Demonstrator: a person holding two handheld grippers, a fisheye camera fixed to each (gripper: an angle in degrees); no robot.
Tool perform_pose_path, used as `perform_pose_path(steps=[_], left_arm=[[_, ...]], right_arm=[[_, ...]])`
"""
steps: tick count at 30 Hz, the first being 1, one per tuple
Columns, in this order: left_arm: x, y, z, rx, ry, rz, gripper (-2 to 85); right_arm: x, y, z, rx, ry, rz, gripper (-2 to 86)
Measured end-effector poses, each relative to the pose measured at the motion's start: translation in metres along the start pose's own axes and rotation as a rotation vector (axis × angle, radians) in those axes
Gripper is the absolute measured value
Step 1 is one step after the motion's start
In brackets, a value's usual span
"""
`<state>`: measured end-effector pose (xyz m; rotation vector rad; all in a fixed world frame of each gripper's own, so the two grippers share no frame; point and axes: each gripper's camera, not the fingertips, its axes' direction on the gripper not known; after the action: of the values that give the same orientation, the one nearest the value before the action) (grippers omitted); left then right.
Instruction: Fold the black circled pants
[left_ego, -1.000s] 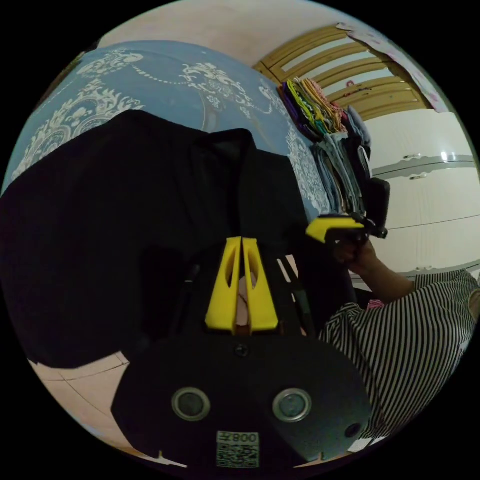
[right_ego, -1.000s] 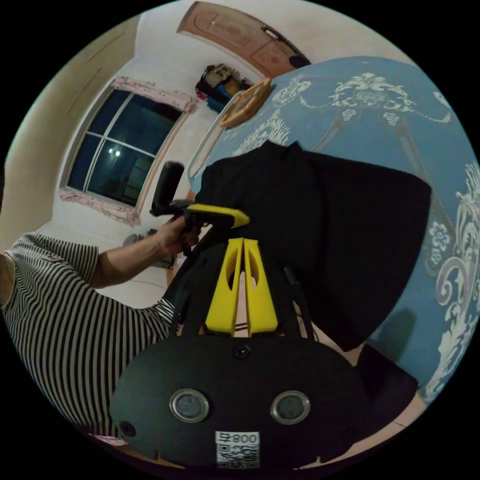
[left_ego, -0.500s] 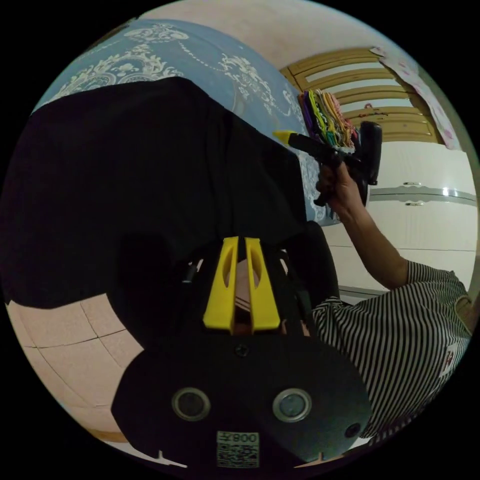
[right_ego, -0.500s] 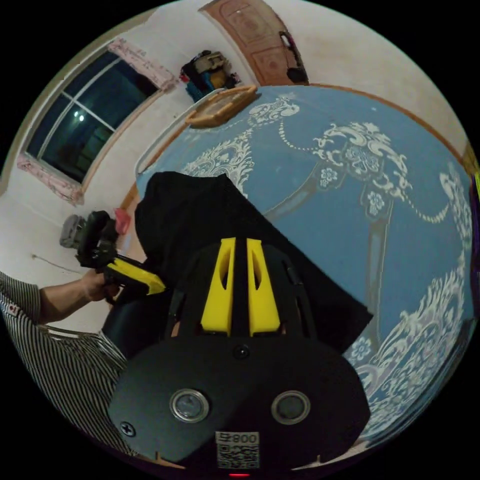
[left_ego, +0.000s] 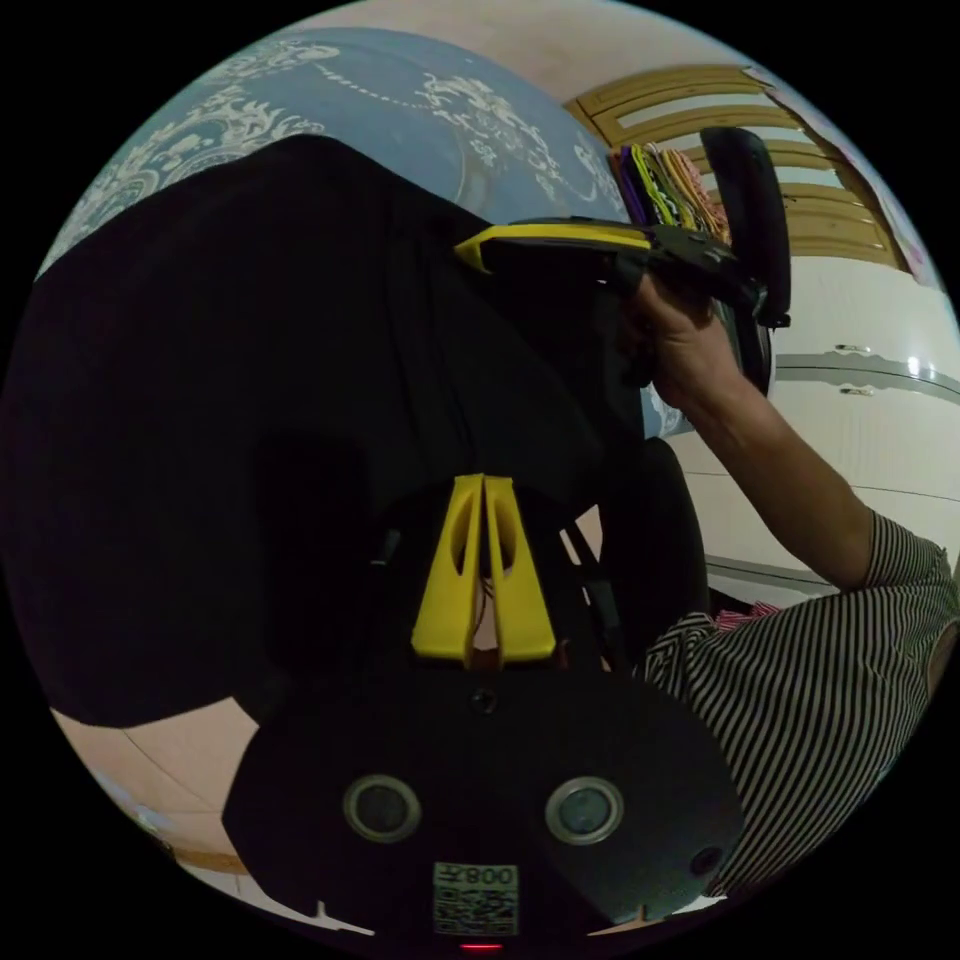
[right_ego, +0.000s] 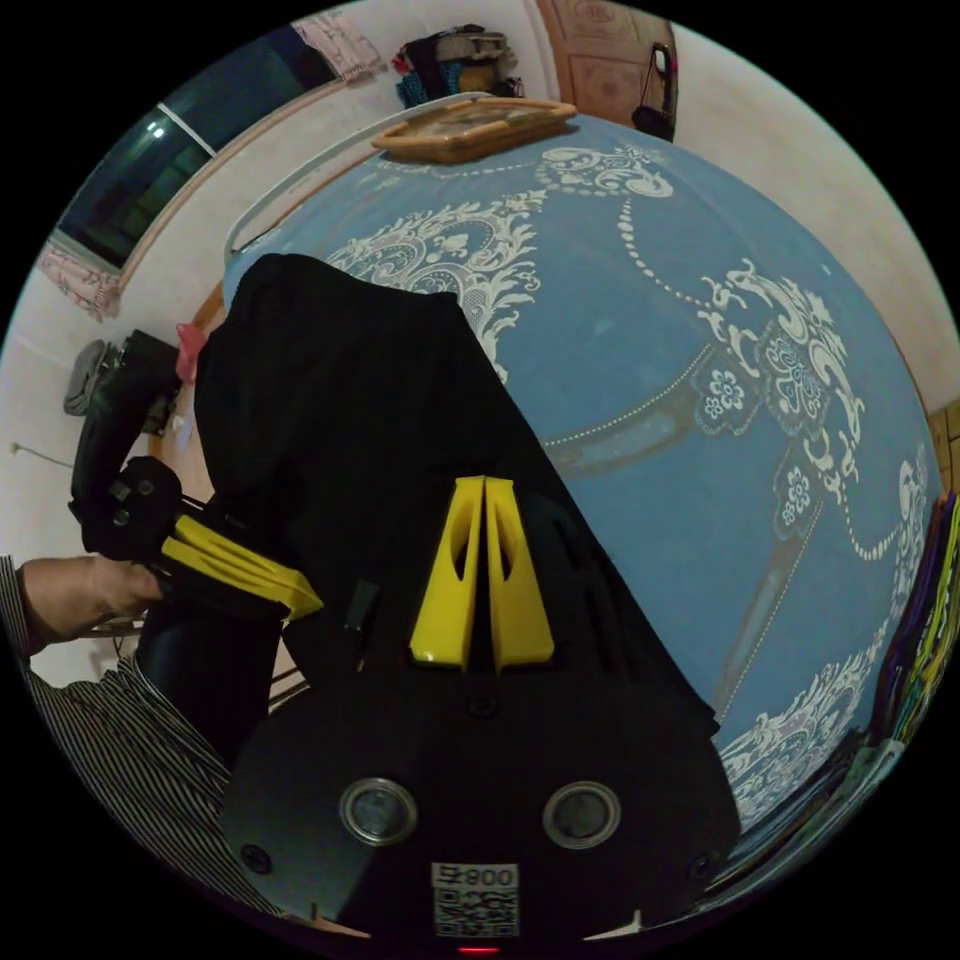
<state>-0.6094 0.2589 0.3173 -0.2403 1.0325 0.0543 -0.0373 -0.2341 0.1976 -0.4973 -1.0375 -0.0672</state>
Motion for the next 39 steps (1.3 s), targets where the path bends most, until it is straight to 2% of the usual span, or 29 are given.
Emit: perform_pose_path(steps=[3,7,11,16,22,31,36,39], left_arm=[[-0.003,0.009,-0.015,0.08,0.006,-0.015,0.8],[-0.002,0.017,-0.02,0.099,0.013,-0.004,2.3],[0.006,0.025,-0.002,0.019,0.03,0.027,6.1],[0.015,0.027,0.026,-0.081,-0.079,0.014,2.2],[0.025,0.032,0.034,-0.047,-0.062,0.005,0.4],[0.047,0.039,0.032,0.09,-0.079,-0.006,0.2],[0.055,0.037,0.067,0.046,-0.11,-0.06,0.3],[0.064,0.037,0.081,0.053,-0.088,-0.072,0.7]], right_arm=[[0.0,-0.017,-0.009,0.039,-0.004,0.004,0.2],[0.001,-0.035,-0.02,0.061,-0.071,-0.008,0.4],[0.004,-0.032,-0.023,0.058,-0.014,-0.016,2.6],[0.006,-0.032,-0.024,0.036,-0.026,-0.055,6.6],[0.005,-0.032,-0.022,-0.052,0.083,-0.119,2.2],[0.039,-0.008,-0.071,0.062,0.04,-0.061,0.3],[0.06,0.003,-0.06,-0.042,0.048,-0.043,0.6],[0.082,0.019,-0.069,-0.037,0.001,0.007,0.9]])
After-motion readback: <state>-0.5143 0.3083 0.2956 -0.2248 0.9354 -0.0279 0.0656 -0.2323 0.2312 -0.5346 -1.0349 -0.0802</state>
